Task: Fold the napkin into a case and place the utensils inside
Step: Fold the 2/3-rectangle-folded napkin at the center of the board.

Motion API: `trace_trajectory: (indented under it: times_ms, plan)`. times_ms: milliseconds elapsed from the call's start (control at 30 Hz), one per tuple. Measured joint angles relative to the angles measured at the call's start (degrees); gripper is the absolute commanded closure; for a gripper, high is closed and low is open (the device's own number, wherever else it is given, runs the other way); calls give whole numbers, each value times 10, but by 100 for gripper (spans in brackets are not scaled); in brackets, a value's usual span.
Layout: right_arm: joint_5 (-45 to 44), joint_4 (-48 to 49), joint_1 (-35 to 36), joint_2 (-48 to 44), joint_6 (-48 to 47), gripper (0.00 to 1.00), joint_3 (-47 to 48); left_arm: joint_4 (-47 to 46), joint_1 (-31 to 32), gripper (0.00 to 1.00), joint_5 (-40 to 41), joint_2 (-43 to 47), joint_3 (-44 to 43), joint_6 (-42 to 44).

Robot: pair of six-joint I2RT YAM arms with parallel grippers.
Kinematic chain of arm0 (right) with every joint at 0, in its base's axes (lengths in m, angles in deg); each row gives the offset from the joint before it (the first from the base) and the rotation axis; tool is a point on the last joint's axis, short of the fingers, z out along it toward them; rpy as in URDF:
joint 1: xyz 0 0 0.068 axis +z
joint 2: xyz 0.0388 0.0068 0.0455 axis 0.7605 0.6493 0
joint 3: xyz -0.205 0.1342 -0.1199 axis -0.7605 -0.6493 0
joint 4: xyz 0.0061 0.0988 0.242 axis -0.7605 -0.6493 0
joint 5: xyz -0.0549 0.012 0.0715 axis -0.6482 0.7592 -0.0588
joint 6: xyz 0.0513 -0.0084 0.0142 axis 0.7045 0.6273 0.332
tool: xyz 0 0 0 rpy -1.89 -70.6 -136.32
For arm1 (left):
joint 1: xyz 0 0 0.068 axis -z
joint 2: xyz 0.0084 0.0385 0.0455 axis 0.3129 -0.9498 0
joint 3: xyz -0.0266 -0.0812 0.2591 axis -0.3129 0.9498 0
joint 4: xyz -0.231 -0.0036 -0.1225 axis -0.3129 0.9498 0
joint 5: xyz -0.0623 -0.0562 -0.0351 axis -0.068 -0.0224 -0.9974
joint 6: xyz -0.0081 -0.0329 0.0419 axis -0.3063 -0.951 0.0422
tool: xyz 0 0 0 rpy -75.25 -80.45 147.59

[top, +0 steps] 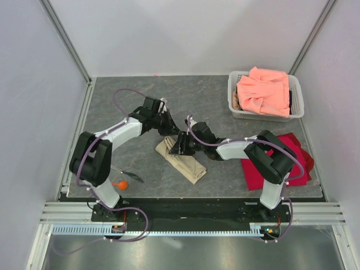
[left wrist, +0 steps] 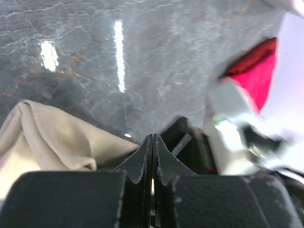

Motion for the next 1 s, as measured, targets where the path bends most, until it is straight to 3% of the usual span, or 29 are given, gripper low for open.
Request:
trace_trajectory:
  times_ms: [367, 467, 667, 1000]
  plan:
    - [30, -7, -27, -42, -12, 49, -13, 45, 0, 98, 21, -34, 19, 38]
    - [39, -17, -36, -53, -13, 53, -19, 59, 0, 98, 37, -28, 34, 51]
    - [61, -23, -45, -62, -6, 73, -58, 74, 0, 98, 66, -21, 55, 70]
    - [72, -18, -37, -108, -1, 75, -170, 76, -3, 98, 93, 7, 93, 72]
